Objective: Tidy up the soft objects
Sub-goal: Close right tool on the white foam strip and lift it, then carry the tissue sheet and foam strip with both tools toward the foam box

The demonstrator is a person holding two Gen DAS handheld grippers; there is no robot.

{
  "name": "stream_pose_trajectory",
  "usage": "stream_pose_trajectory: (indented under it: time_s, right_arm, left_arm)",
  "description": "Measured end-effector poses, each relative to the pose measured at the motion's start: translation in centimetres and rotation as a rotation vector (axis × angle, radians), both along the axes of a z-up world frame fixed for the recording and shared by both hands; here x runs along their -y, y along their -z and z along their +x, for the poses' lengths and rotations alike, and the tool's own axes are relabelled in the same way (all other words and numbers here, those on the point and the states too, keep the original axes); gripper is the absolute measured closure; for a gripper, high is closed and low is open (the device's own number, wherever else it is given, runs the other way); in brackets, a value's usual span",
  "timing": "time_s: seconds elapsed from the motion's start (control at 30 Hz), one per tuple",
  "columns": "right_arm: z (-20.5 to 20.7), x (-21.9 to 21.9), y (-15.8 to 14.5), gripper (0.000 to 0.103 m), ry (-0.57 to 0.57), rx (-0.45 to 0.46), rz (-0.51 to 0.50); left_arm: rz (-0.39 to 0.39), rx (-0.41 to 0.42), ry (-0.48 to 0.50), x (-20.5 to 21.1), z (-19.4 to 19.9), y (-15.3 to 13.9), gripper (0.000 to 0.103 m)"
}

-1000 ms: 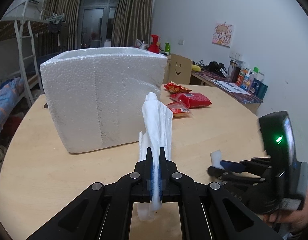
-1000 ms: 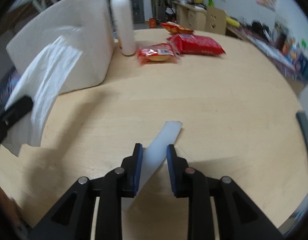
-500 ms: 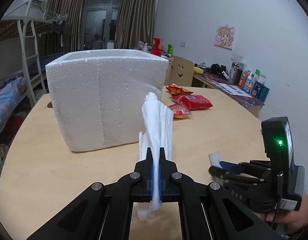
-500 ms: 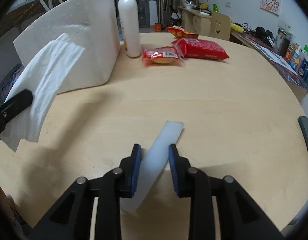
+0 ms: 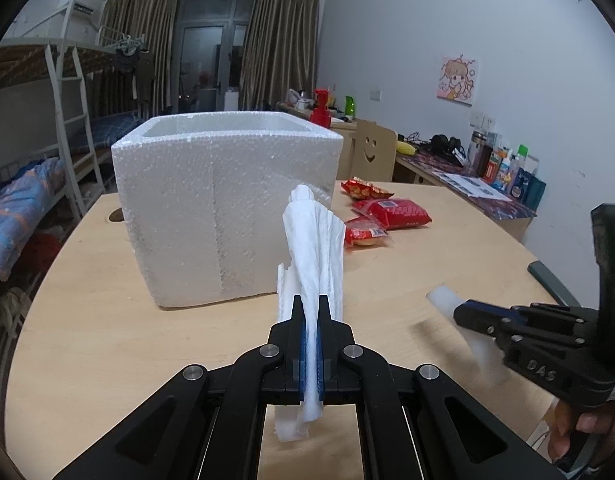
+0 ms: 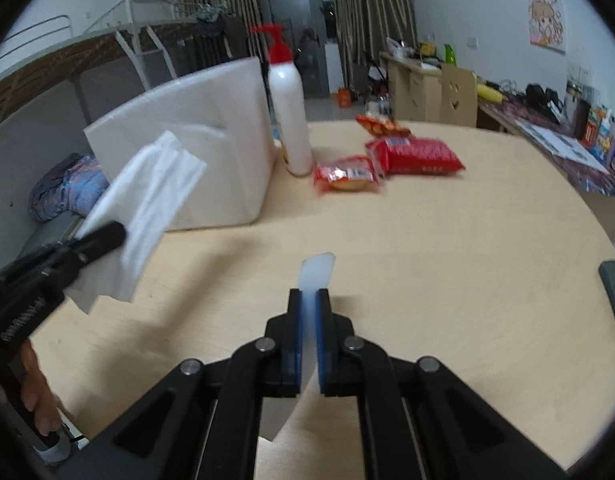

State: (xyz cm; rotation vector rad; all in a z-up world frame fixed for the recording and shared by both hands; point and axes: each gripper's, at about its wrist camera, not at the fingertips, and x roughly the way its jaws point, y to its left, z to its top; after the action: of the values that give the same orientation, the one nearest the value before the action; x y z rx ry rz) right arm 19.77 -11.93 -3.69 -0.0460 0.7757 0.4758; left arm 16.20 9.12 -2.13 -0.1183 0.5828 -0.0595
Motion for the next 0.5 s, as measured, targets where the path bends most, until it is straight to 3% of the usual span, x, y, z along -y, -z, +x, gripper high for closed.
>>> stream_pose_trajectory:
  time_s: [0.5]
  right_arm:
    - [-1.9, 0.9, -5.3, 0.095, -0.1, 0.207, 0.086]
  left_arm:
    - [0.014, 0.099, -0.064, 0.5, -2.4, -3.6, 0.1]
